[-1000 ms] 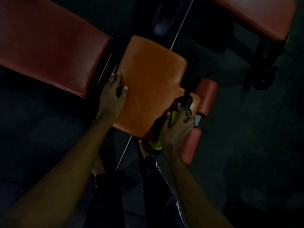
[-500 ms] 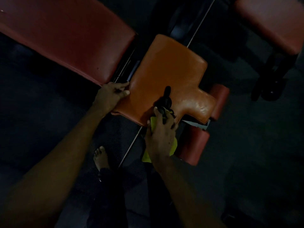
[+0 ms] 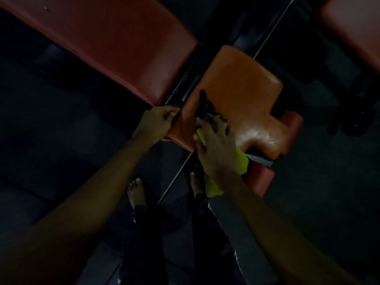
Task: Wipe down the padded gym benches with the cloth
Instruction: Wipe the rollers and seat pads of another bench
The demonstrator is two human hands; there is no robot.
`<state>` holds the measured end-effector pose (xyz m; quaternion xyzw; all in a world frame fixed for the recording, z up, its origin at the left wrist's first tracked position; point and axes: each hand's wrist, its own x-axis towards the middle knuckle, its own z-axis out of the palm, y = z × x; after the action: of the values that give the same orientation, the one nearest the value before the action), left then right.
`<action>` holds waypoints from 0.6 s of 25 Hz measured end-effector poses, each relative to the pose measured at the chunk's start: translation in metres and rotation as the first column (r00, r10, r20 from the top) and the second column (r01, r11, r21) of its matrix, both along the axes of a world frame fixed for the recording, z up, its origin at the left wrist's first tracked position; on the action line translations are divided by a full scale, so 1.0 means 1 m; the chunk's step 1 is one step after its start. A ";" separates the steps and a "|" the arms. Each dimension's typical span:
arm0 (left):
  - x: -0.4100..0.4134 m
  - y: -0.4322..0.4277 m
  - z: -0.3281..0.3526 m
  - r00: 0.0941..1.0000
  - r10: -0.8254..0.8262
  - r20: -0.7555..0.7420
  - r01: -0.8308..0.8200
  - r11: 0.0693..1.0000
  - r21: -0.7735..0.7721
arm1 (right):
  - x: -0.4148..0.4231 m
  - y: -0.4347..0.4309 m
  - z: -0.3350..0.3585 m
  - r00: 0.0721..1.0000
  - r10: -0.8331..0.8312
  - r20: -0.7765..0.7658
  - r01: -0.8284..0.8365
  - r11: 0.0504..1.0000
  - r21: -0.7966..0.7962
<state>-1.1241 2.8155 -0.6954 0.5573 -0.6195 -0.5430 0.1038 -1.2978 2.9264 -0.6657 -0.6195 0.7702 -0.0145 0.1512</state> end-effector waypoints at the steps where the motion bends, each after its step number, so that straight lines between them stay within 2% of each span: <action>1: 0.002 0.001 0.004 0.999 0.005 0.039 0.000 0.991 -0.137 | -0.001 0.014 0.000 0.990 0.143 -0.008 -0.143 0.990 -0.019; 3: 0.017 -0.003 0.006 0.984 0.014 0.177 0.061 0.910 -0.411 | 0.001 0.033 0.001 0.950 0.305 -0.073 -0.308 0.951 -0.030; 4: 0.026 -0.006 0.003 0.968 0.025 0.248 0.098 0.876 -0.472 | 0.002 0.029 0.001 0.946 0.313 -0.090 -0.317 0.948 -0.034; 8: 0.056 -0.016 -0.005 0.929 0.001 0.371 0.216 0.811 -0.543 | 0.030 -0.016 -0.008 0.920 0.378 -0.105 -0.378 0.926 0.020; 10: 0.067 -0.019 -0.010 0.914 0.006 0.405 0.246 0.787 -0.566 | 0.035 -0.023 -0.008 0.920 0.387 -0.065 -0.387 0.922 0.018; 12: 0.079 -0.028 -0.011 0.918 0.080 0.389 0.162 0.819 -0.551 | 0.030 -0.027 0.003 0.958 0.281 0.056 -0.281 0.960 -0.001; 15: 0.095 -0.048 -0.010 0.915 0.128 0.383 0.121 0.818 -0.563 | 0.023 -0.062 0.015 0.970 -0.028 0.241 0.049 0.996 -0.080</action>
<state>-1.0291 2.7678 -0.7054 0.6004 -0.7610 -0.2033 0.1382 -1.2753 2.8643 -0.6506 -0.6040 0.7570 -0.1248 0.2159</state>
